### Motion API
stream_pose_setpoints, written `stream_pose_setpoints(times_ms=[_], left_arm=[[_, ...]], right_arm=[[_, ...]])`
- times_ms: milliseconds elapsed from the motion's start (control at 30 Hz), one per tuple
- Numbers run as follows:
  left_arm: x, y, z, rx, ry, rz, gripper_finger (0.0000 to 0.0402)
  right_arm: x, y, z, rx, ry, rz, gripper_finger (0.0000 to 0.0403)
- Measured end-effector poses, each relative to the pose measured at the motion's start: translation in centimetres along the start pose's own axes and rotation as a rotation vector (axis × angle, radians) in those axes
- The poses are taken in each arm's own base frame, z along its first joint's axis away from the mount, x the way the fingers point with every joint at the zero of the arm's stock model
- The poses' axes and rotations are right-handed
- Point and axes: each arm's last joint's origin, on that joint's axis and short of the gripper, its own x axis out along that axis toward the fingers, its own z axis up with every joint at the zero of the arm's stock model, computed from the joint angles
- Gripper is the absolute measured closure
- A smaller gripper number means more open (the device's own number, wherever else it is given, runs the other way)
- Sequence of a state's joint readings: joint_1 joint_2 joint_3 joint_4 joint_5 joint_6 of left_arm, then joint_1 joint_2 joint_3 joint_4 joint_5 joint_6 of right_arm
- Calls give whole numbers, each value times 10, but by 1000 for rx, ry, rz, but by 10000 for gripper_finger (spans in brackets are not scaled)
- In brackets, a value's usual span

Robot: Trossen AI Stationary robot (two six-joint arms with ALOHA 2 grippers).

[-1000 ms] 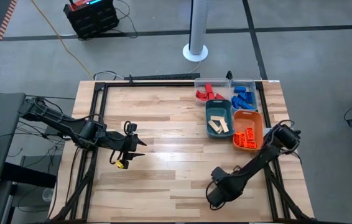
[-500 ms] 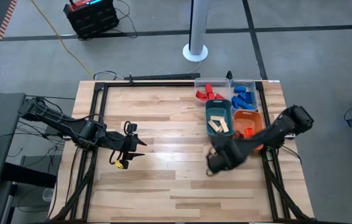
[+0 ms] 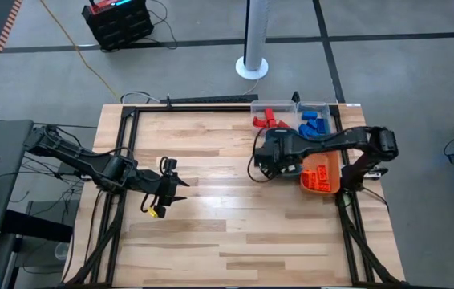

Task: Sort blocks
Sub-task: Put the brown block into the blue bin, then return to home position

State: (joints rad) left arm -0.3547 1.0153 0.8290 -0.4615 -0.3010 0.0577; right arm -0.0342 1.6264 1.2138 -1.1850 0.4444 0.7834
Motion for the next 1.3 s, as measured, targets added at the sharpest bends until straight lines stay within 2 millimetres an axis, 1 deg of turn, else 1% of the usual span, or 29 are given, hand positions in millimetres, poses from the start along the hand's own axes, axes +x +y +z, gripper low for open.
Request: stream_pose_setpoints(times_ms=[133,200,267,367,433,567,700,800,867,933,1033,1100,1167,1233,1300], left_arm=[[0,0,-1,22,7,0,223],[1,0,-3,32,14,0,223],[3,-1,-10,54,12,1,223],[6,-2,-22,84,-24,23,224],[4,1,-26,82,-65,61,227],[-6,9,-30,53,-121,104,230],[-16,12,-34,17,-182,117,231],[-18,13,-43,6,-235,136,231],[-21,13,-49,-5,-269,145,231],[-26,14,-53,-21,-292,152,231],[-36,17,-53,-60,-342,161,231],[-43,19,-53,-80,-376,163,231],[-46,20,-54,-91,-404,166,231],[-41,18,-60,-88,-446,175,231],[-32,15,-68,-74,-508,191,231]], right_arm=[[33,-13,8,-11,64,62,351],[45,-20,11,-5,87,80,350],[52,-26,13,-4,92,103,346],[53,-34,16,6,66,137,328],[51,-38,17,2,43,153,306],[45,-43,18,0,10,205,245],[37,-51,11,8,-20,224,188],[21,-63,1,33,-85,220,165],[3,-72,-10,75,-182,219,161],[-14,-78,-22,111,-315,274,160],[-30,-81,-47,120,-511,415,165],[-34,-84,-64,126,-627,475,169],[-33,-88,-78,158,-733,499,174],[-29,-91,-90,176,-822,528,179],[-24,-93,-98,168,-895,568,184]])
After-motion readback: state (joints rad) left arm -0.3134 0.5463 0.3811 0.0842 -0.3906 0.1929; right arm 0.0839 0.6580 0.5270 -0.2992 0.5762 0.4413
